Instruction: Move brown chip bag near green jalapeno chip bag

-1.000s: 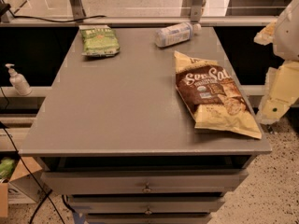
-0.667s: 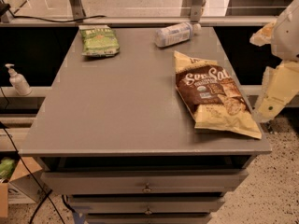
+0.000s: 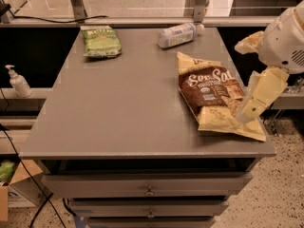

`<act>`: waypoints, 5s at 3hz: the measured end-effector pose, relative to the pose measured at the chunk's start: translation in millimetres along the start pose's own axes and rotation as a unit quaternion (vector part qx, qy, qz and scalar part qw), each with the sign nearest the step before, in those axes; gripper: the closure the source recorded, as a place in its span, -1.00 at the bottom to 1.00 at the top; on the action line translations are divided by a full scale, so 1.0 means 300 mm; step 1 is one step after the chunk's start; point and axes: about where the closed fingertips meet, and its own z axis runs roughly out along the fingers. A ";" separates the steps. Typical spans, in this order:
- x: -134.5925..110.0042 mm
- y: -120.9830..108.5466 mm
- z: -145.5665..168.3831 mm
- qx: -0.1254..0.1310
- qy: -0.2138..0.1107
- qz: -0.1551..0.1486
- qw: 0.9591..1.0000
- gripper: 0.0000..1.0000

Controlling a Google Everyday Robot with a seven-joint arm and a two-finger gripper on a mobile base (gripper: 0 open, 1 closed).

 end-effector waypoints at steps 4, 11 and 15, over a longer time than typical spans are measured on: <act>0.159 -0.053 0.286 -0.025 -0.081 0.130 0.988 -1.00; -0.165 -0.159 0.250 -0.006 -0.195 0.053 0.979 1.00; -0.706 -0.571 0.424 0.003 -0.307 -0.055 0.950 0.19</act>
Offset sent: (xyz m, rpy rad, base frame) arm 0.0272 -0.0236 -0.0828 0.2593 0.0869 -0.1997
